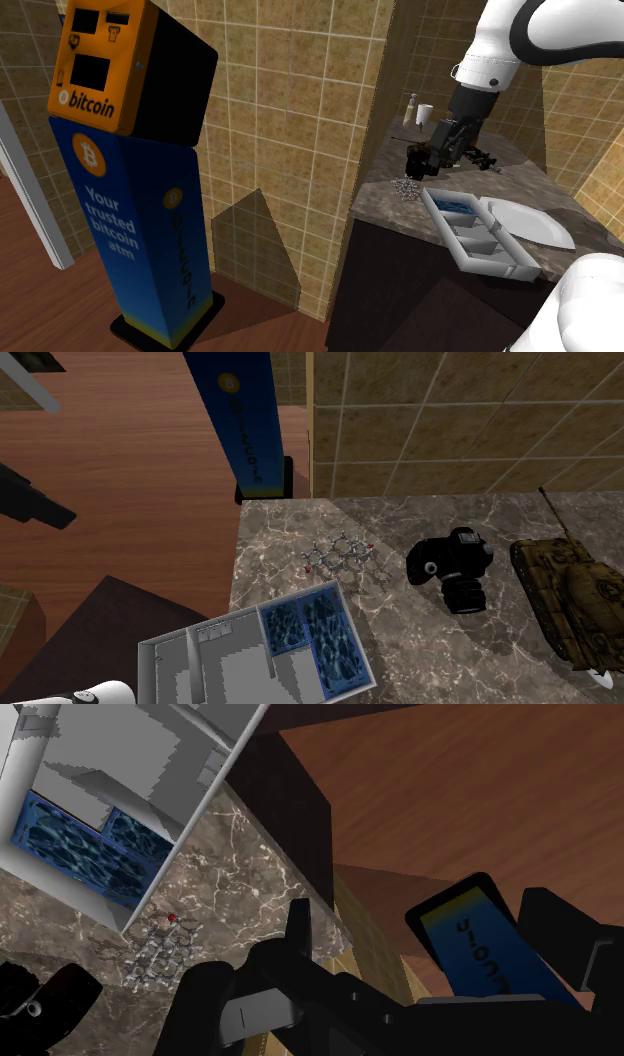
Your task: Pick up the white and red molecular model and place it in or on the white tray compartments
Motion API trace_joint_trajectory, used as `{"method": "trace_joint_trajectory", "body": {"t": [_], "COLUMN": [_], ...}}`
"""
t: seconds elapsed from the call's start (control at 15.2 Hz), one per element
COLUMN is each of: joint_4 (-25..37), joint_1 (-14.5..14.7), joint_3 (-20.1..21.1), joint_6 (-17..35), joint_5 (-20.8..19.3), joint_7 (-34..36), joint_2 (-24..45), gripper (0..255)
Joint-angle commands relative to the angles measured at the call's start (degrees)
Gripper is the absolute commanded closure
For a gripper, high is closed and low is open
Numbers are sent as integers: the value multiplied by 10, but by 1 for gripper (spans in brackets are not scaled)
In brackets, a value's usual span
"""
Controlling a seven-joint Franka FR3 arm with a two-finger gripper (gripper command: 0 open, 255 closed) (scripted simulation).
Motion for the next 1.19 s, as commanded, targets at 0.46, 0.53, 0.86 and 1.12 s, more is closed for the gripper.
{"method": "trace_joint_trajectory", "body": {"t": [0.46, 0.53, 0.86, 1.12], "joint_4": [14, 19, 54, 95], "joint_1": [-17, -19, -24, -26], "joint_3": [-81, -93, -148, -191], "joint_6": [74, 84, 131, 162], "joint_5": [-26, -28, -26, -9], "joint_7": [-76, -88, -146, -197], "joint_2": [91, 107, 192, 270], "gripper": [0, 0, 0, 0]}}
